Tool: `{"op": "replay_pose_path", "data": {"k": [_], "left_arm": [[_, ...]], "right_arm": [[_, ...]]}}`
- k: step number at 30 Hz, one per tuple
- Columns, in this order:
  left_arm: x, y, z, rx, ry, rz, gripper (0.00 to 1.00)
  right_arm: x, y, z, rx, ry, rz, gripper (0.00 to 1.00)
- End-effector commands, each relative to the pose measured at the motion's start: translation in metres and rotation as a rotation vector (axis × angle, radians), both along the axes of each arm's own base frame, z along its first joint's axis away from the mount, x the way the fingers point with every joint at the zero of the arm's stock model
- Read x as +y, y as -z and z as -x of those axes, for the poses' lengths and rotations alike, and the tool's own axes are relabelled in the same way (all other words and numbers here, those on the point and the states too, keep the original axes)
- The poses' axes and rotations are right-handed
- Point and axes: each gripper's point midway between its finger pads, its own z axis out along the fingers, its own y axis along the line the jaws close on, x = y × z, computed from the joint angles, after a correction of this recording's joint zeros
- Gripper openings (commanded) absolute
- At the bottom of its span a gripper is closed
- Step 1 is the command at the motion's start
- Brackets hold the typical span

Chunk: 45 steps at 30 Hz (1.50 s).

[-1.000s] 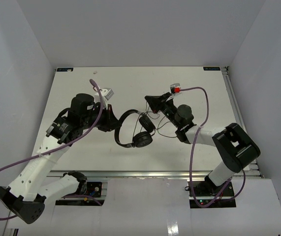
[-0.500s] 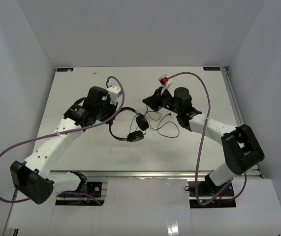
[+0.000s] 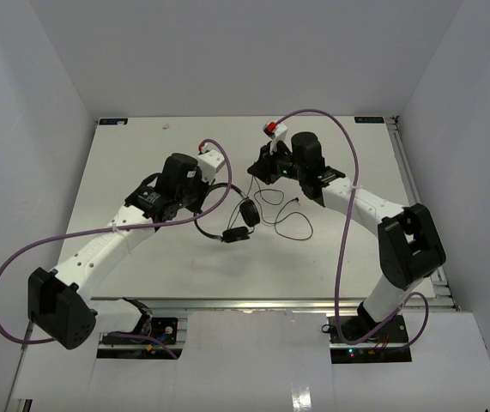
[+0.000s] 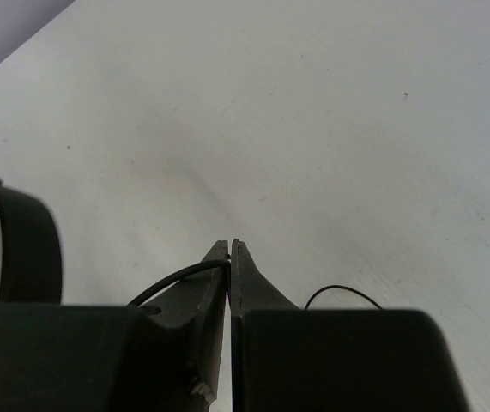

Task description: Wrap the headphones

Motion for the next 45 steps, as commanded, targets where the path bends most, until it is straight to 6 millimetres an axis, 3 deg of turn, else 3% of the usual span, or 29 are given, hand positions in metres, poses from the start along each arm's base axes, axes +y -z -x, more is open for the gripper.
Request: {"op": "replay_pose_path", "data": {"k": [1,7,18,25,29,34,40,42,45], "left_arm": [[-0.032,-0.025,0.010,-0.084,0.174,0.120,0.00],[-0.037,-0.026,0.021,-0.089,0.221,0.130,0.00],[-0.034,-0.021,0.028,-0.075,0.220,0.117,0.00],[-0.004,-0.003,0.000,-0.077,0.038,-0.051,0.00],[0.016,0.011,-0.011,-0.074,-0.061,-0.164,0.00],[0.026,0.014,-0.019,-0.082,-0.140,-0.203,0.00],[0.035,0.016,-0.031,-0.091,-0.219,-0.259,0.00],[0.043,0.015,-0.036,-0.102,-0.274,-0.299,0.00],[0.050,0.016,-0.044,-0.107,-0.345,-0.338,0.00]], "right_arm": [[-0.007,-0.003,-0.026,-0.032,0.049,0.054,0.08],[-0.007,-0.006,-0.046,-0.038,0.087,0.083,0.08],[-0.020,-0.041,-0.071,-0.111,0.184,0.116,0.08],[-0.032,-0.064,-0.045,-0.123,0.154,0.090,0.08],[-0.035,-0.067,-0.034,-0.121,0.138,0.083,0.08],[-0.030,-0.066,-0.013,-0.063,0.078,0.050,0.08],[-0.022,-0.074,0.036,-0.045,-0.063,-0.063,0.08],[-0.020,-0.063,0.059,0.004,-0.128,-0.100,0.08],[-0.013,-0.075,0.087,-0.028,-0.230,-0.188,0.08]]}}
